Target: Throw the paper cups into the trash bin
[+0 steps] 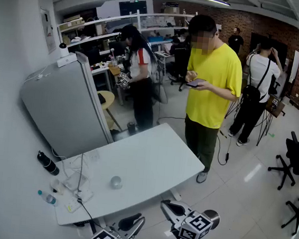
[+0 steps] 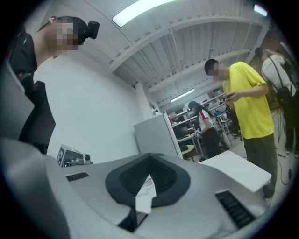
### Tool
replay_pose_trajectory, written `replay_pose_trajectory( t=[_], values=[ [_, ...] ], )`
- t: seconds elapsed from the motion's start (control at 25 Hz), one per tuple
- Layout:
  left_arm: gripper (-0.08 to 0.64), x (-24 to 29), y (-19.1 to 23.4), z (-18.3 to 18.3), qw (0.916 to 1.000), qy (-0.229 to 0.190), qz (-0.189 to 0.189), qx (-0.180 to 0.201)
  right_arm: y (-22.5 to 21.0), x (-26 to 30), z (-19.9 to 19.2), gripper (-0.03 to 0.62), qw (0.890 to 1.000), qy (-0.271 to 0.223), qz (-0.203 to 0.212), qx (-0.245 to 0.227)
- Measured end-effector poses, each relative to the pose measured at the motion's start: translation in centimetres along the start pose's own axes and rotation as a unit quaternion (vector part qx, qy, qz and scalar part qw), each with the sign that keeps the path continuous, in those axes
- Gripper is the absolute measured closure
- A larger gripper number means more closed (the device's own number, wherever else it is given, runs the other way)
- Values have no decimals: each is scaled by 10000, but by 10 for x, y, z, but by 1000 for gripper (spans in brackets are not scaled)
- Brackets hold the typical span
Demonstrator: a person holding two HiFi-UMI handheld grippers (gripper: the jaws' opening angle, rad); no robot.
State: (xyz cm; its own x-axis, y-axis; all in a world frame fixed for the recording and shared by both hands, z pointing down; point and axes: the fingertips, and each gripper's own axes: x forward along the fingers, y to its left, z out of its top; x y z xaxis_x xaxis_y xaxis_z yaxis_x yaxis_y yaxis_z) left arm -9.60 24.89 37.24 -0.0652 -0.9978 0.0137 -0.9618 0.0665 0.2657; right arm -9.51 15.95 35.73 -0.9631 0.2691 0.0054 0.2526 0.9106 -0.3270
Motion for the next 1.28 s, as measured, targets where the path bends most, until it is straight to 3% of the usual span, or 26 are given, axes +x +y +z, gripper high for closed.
replay_pose_trajectory(
  t=[0.2, 0.4, 0.64, 0.84, 1.28],
  values=[
    [509, 1, 6, 14, 9999, -115, -24, -57, -10, 7, 14, 588, 9997, -82, -209, 103],
    [509, -6, 24, 15, 9997, -59, 234, 54, -21, 4, 7, 588, 9991, -90, -379, 188],
    [532, -13, 69, 23, 9976, 2, 689, 28, -41, -10, 23, 588, 9961, -32, -778, -420],
    [532, -14, 76, 31, 9972, 25, 658, 356, -49, -14, 31, 588, 9934, -104, -962, -608],
    [540, -26, 78, 22, 9974, 162, 607, 355, -17, -7, 19, 588, 9939, -252, -887, -598]
  ],
)
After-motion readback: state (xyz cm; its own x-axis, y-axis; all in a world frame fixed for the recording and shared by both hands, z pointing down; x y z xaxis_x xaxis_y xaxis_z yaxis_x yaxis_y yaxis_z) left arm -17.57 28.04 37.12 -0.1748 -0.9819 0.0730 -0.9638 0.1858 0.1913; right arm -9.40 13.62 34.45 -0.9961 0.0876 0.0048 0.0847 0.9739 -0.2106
